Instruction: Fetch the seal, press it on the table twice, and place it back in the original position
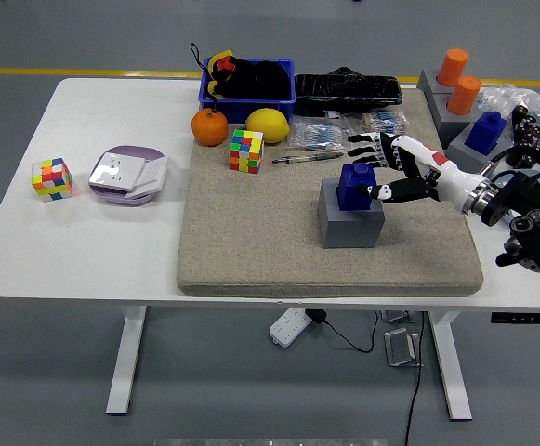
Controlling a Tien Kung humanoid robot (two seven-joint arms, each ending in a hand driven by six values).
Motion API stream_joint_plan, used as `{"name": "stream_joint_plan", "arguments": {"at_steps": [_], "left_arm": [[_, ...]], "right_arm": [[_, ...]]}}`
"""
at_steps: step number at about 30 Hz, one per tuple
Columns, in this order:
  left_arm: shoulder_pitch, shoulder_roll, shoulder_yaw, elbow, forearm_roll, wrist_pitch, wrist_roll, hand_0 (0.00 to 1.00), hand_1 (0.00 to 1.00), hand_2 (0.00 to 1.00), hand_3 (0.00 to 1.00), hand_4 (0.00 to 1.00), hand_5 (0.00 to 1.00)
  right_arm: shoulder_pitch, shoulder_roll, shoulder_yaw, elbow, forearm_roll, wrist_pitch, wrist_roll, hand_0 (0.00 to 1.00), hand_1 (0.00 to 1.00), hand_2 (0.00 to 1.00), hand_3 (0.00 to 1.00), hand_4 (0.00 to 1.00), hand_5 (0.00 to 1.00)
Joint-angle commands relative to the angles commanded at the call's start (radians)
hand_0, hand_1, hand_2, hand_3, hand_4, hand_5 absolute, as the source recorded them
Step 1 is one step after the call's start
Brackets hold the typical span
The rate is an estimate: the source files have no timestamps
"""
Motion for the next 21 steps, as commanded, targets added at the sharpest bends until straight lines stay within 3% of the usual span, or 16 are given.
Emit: {"name": "stream_joint_plan", "arguments": {"at_steps": [11, 20, 21], "left_arm": [[0.001, -0.003, 0.001, 0.001, 0.0, -0.007, -0.001, 0.814, 0.823, 0.798, 0.855, 0.844, 0.464], [-0.001, -0.004, 0.002, 0.0, 0.001, -0.009, -0.001, 0.814, 0.823, 0.798, 0.855, 0.843, 0.464], [-0.002, -0.004, 0.002, 0.001, 0.0, -0.009, -0.001, 0.814, 0.823, 0.799, 0.855, 0.844, 0.465]], "right_arm": [[-0.01, 0.004, -0.03, -0.011, 0.025, 0.002, 0.025, 0.79, 0.758, 0.772, 0.872, 0.755, 0.002], [-0.012, 0.01, -0.049, -0.027, 0.021, -0.034, 0.054, 0.789, 0.76, 0.774, 0.872, 0.748, 0.002], [-0.012, 0.01, -0.051, -0.029, 0.021, -0.039, 0.056, 0.765, 0.737, 0.758, 0.869, 0.678, 0.002]]}}
